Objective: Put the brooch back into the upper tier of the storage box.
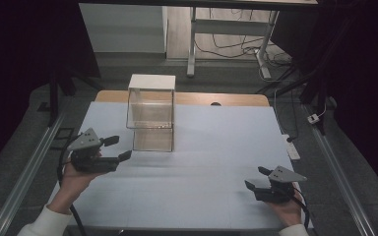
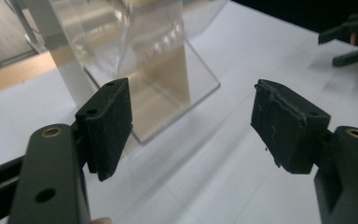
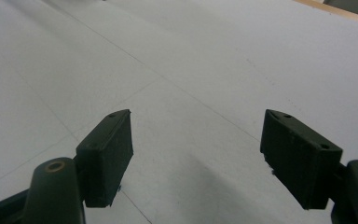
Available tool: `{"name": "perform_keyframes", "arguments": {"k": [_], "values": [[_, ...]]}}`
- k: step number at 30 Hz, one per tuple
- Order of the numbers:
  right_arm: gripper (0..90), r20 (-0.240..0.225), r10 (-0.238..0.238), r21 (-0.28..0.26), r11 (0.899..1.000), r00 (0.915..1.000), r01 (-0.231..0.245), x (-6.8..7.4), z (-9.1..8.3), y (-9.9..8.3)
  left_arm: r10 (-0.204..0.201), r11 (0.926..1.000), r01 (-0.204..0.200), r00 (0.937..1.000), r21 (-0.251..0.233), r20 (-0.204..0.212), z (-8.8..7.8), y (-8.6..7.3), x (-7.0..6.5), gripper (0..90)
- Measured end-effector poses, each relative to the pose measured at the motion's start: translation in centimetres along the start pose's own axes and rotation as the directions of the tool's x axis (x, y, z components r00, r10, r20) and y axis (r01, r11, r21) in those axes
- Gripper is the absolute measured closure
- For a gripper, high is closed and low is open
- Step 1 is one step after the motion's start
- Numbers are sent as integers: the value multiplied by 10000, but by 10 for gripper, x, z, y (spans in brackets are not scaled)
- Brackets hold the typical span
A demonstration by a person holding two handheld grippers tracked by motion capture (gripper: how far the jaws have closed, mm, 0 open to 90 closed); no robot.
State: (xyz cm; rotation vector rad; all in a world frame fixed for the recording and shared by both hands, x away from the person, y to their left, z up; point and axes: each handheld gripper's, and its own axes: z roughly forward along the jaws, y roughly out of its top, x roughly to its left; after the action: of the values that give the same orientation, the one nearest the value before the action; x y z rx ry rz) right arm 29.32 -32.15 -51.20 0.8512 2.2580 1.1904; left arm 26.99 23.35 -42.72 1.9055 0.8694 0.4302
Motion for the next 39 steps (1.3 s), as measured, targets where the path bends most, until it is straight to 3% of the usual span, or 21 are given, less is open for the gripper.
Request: {"name": "perform_keyframes", "arguments": {"k": [13, 23, 34, 39], "values": [[249, -38, -25, 12, 10000, 10000, 26, 0, 0, -1, -692, 9938, 709, 9974, 862, -219, 5, -56, 4, 279], [249, 68, -145, 164, 9998, 9999, 144, -1, 0, -2, -1061, 9882, 1096, 9936, 1067, -376, 5, -87, 5, 276], [249, 173, -318, 344, 9989, 9993, 312, -1, 0, -4, -901, 9852, 961, 9948, 1418, -482, 12, -97, 2, 264], [250, 160, -317, 355, 9989, 9994, 311, -1, 0, -4, -911, 9865, 973, 9945, 1320, -522, 12, -96, 3, 262]]}}
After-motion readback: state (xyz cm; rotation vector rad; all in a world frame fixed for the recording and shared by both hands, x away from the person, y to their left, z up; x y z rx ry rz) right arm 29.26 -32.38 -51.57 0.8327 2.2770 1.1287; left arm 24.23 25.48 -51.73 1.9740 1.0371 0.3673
